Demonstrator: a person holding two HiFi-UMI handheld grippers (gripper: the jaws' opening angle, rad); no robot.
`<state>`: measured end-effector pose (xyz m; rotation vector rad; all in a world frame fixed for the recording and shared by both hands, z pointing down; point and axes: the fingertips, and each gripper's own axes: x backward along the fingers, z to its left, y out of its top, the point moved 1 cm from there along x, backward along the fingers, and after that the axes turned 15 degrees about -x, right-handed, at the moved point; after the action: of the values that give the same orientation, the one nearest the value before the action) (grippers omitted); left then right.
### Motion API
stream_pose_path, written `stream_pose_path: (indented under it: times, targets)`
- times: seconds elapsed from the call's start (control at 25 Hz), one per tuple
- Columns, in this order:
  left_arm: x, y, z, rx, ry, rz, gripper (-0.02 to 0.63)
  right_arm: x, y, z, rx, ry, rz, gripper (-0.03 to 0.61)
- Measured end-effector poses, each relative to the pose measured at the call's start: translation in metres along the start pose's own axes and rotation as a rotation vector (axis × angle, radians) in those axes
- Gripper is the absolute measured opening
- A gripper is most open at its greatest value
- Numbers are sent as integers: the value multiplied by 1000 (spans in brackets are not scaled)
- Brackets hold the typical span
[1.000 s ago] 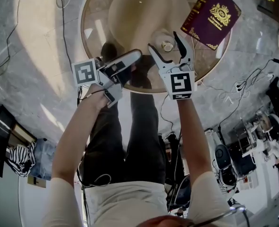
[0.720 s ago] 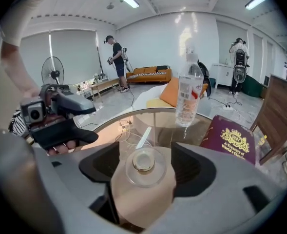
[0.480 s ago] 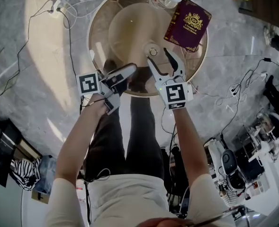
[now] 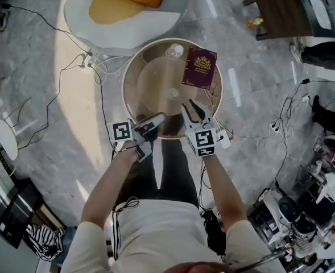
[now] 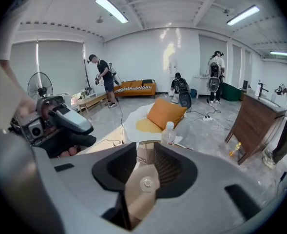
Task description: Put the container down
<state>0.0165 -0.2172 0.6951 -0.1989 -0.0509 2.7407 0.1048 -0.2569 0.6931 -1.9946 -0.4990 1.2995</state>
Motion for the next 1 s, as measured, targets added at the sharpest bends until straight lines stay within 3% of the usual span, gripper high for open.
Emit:
stream_pose_path:
  times: [0.16,0.32,0.76,1.0]
  targets:
    - [13,-1,-63,-32,-12,42,70,52,44,22,-42,-16,-36,82]
    - [27,3,-113,-169,-71,72,45,94,69,38,-62,-45,-69,40]
    - [79,-18,-208,-280,-80,65,25,208,100,102,-103,-80,-169,3]
    - [92,-45,-258,-391,-106,57,21,276,107,111,-118,-79,-204,-5]
